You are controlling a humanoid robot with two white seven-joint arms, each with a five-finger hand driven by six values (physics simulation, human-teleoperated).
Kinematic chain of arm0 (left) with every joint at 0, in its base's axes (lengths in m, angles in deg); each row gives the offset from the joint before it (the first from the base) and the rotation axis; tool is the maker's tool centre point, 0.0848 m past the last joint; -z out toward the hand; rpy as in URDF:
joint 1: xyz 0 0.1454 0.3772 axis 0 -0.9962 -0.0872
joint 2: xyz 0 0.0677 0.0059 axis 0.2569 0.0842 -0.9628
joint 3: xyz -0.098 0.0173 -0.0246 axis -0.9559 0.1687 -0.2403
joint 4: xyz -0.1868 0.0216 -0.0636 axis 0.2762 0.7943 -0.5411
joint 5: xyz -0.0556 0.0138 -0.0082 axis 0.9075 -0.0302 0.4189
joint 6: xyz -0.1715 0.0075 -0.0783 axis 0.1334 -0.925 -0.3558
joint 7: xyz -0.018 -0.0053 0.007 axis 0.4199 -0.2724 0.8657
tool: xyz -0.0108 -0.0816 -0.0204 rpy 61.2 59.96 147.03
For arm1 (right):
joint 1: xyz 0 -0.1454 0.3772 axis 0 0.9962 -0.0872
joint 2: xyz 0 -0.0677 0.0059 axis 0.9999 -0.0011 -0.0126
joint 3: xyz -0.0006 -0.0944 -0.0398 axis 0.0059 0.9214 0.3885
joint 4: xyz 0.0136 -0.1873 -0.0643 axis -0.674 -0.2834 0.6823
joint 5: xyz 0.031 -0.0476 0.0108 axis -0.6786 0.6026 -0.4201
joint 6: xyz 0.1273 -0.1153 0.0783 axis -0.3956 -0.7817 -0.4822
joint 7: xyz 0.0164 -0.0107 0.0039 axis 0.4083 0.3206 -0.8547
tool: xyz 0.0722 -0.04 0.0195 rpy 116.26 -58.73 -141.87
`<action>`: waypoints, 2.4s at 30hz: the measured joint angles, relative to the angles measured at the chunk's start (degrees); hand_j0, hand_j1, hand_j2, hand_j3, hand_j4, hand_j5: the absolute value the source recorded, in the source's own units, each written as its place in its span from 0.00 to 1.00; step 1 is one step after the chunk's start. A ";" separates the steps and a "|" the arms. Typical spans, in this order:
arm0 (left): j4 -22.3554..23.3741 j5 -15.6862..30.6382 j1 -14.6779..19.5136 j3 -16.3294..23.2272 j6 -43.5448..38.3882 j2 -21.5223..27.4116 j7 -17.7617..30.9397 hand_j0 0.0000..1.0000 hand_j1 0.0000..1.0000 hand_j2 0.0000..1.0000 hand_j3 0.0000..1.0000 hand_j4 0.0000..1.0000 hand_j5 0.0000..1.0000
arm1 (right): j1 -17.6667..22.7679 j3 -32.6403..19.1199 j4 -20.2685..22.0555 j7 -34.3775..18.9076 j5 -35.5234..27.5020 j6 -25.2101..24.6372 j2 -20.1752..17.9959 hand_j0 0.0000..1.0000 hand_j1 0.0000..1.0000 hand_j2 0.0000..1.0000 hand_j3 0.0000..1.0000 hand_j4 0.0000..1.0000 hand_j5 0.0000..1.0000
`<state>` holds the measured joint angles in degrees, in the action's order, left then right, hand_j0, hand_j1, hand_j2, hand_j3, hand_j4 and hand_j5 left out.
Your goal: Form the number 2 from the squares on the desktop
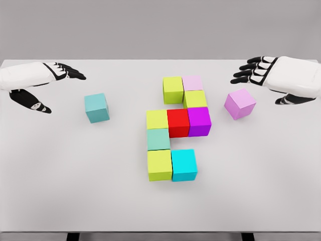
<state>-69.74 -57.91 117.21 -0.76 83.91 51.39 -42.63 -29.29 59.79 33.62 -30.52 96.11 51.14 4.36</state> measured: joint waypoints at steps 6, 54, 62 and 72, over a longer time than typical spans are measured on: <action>-0.01 0.61 2.26 1.40 -0.04 -0.09 -0.31 1.00 1.00 1.00 1.00 1.00 1.00 | -0.53 0.10 -0.18 0.00 -0.20 -0.01 -0.38 1.00 1.00 1.00 1.00 1.00 1.00; -18.06 27.92 11.51 19.97 -58.12 -3.76 -10.82 1.00 1.00 1.00 1.00 1.00 1.00 | -21.00 28.57 -30.46 0.01 8.24 -0.04 12.59 1.00 1.00 1.00 1.00 1.00 1.00; -18.07 26.72 11.34 20.53 -59.10 -4.41 -11.33 1.00 1.00 1.00 1.00 1.00 1.00 | -22.06 30.88 -33.70 0.01 8.28 -0.03 14.35 1.00 1.00 1.00 1.00 1.00 1.00; -17.94 24.10 10.63 21.24 -60.92 -5.63 -13.59 1.00 1.00 1.00 1.00 1.00 1.00 | -23.47 32.69 -36.57 0.01 8.26 -0.03 16.10 1.00 1.00 1.00 1.00 1.00 1.00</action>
<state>-87.68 -33.81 127.85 20.49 22.99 45.76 -56.22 -52.76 92.48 -2.94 -30.51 104.38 51.10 20.46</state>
